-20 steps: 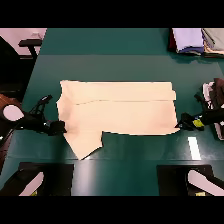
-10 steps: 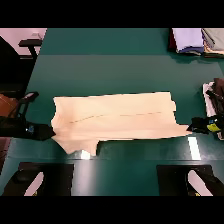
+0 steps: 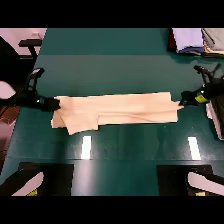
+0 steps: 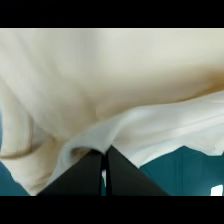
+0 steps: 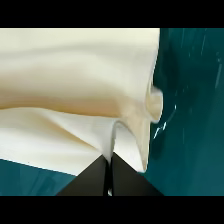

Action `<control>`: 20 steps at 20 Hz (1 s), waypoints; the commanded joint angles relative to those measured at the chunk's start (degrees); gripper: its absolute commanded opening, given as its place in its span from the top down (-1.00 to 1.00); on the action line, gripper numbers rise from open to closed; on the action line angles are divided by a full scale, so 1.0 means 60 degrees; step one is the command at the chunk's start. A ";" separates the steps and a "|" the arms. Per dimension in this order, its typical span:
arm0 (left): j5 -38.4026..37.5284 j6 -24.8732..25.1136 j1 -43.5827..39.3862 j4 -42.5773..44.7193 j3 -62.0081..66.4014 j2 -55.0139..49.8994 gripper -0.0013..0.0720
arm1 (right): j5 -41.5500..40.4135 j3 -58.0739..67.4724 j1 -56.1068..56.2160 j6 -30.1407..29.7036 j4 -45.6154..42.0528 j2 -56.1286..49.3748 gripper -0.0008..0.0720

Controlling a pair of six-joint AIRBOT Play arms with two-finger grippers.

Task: Fold the shirts.

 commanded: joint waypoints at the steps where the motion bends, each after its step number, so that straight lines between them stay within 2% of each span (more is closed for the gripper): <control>1: 0.1479 0.0240 0.0007 0.0015 0.0878 -0.1698 0.90 | -0.0186 0.1402 0.0138 0.0011 0.0372 -0.1719 0.91; 3: 0.1545 0.0215 0.0007 -0.0120 0.1198 -0.2266 0.89 | -0.0197 0.1934 0.0051 0.0004 0.0790 -0.2339 0.91; 4: 0.1523 0.0215 0.0007 -0.0237 0.1275 -0.2426 0.83 | -0.0248 0.2153 0.0033 -0.0036 0.1016 -0.2594 0.79; 5: 0.1581 0.0211 0.0007 -0.0397 0.1271 -0.2484 0.14 | -0.0237 0.2335 -0.0033 -0.0222 0.1242 -0.2798 0.16; 6: 0.1614 0.0200 0.0007 -0.0568 0.1275 -0.2488 -0.31 | -0.0149 0.2444 -0.0153 -0.0503 0.1665 -0.2965 -0.30; 7: 0.1537 0.0171 0.0007 -0.0594 0.1348 -0.2481 -0.32 | 0.0040 0.2477 -0.0310 -0.0871 0.2102 -0.3042 -0.30; 10: 0.0667 0.0171 0.0007 -0.0772 0.1781 -0.2477 -0.31 | 0.0652 0.2222 -0.1107 -0.1483 0.2484 -0.2936 -0.30; 11: 0.0470 0.0171 0.0007 -0.0911 0.1847 -0.2477 -0.15 | 0.0688 0.1902 -0.1432 -0.1559 0.2481 -0.2801 -0.30; 12: 0.0306 0.0193 0.0007 -0.1133 0.1854 -0.2477 0.45 | 0.0652 0.1479 -0.1785 -0.1610 0.2488 -0.2677 -0.58; 13: 0.0219 0.0222 0.0004 -0.1388 0.1854 -0.2481 0.88 | 0.0619 0.1089 -0.2102 -0.1614 0.2488 -0.2626 -0.78; 16: 0.0288 0.0211 -0.0153 -0.2528 0.1825 -0.2481 0.89 | 0.0452 0.0000 -0.2823 -0.2127 0.3060 -0.2754 -0.78; 20: 0.1126 0.0146 -0.1515 -0.2517 0.1821 -0.2503 0.90 | 0.0229 -0.0550 -0.2648 -0.2608 0.4477 -0.3366 -0.76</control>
